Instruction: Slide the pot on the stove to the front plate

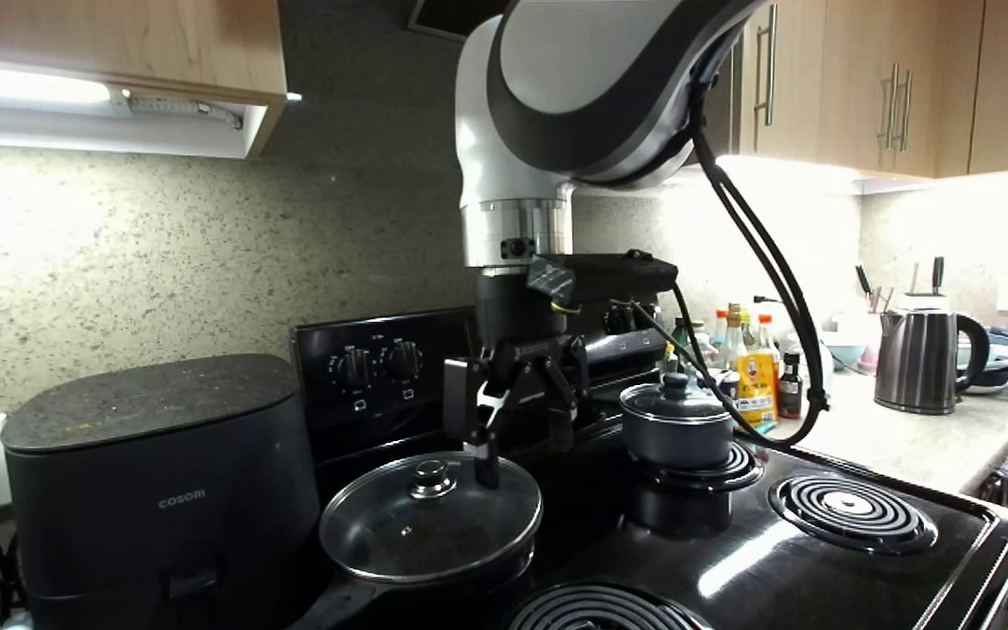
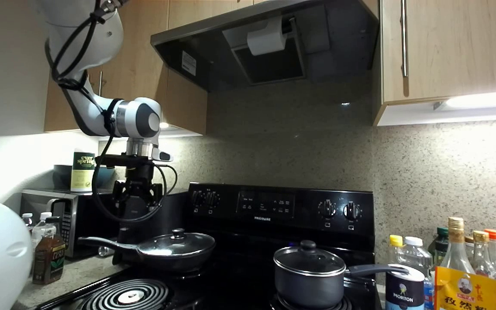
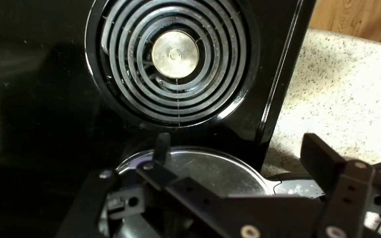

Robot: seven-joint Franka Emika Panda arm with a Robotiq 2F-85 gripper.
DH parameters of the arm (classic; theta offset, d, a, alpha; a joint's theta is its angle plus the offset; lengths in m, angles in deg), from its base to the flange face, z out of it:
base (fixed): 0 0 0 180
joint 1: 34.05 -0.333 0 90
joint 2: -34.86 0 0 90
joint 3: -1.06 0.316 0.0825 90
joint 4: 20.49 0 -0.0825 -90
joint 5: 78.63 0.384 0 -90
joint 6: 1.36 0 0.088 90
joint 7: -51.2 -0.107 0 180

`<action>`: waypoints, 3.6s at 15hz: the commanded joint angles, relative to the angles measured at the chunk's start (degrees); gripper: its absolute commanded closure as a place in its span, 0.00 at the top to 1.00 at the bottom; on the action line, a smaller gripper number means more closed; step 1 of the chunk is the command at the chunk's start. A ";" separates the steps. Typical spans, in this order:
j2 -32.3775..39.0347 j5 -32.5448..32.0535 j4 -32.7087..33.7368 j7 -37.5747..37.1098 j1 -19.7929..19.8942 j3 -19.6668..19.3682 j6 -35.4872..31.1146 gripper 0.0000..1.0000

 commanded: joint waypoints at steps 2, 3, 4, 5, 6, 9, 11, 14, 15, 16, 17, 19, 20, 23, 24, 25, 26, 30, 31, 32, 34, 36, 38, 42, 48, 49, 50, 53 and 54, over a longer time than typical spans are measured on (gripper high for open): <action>0.03 -0.04 0.22 -0.03 -0.52 -0.54 0.16 1.00; 0.03 -0.04 0.22 -0.03 -0.52 -0.54 0.16 1.00; 0.16 -0.34 0.20 0.18 -0.48 -0.61 0.14 1.00; 0.29 -0.97 0.21 -1.24 -0.15 -0.90 -0.18 1.00; -0.05 -2.68 -0.28 -4.42 0.51 -1.43 -1.89 1.00; -2.28 -5.29 -1.98 -9.84 2.70 -4.24 -3.90 1.00; -3.63 -8.38 -2.81 -13.13 4.34 -6.01 -4.59 1.00; -5.45 -13.39 -3.51 -18.04 6.74 -7.84 -4.24 1.00; -5.86 -13.36 -3.81 -19.19 7.25 -8.20 -4.14 1.00; -2.93 -11.48 -0.79 -15.41 6.65 -7.96 -2.97 1.00; -3.22 -11.61 -0.84 -15.58 7.03 -8.20 -2.95 1.00; -3.03 -11.61 -0.73 -15.57 6.91 -8.18 -2.94 1.00; -2.92 -11.61 -0.73 -15.57 6.77 -8.03 -2.94 1.00; -2.71 -11.80 -0.52 -16.28 7.14 -8.30 -2.77 1.00; -2.65 -12.52 -0.55 -17.50 7.92 -8.91 -2.89 1.00; -3.12 -12.92 -0.87 -18.96 8.90 -9.79 -2.59 1.00; -3.66 -13.37 -1.36 -20.43 9.84 -10.64 -2.53 1.00; -5.50 -15.24 -3.02 -26.22 14.20 -14.44 -2.88 1.00; -5.97 -16.32 -3.73 -27.83 15.29 -15.27 -3.47 1.00; -6.25 -17.67 -4.26 -29.51 16.21 -15.90 -3.96 1.00; -6.57 -17.41 -4.95 -31.73 17.41 -16.91 -4.12 1.00; -4.59 -16.16 -2.67 -28.89 17.27 -17.16 -3.00 1.00; -4.93 -16.15 -3.28 -30.05 17.50 -17.40 -3.06 1.00; -5.05 -16.15 -3.46 -30.55 17.41 -17.32 -3.08 1.00; 0.54 -12.83 1.17 -28.16 18.05 -19.12 -4.25 1.00; 2.20 -12.99 2.85 -28.41 18.39 -19.74 -4.36 1.00; 3.90 -13.41 4.66 -28.75 18.73 -20.49 -4.35 1.00; 7.70 -13.11 9.45 -28.91 19.48 -22.75 -4.21 1.00; 8.89 -12.64 11.13 -29.35 19.69 -23.41 -3.16 1.00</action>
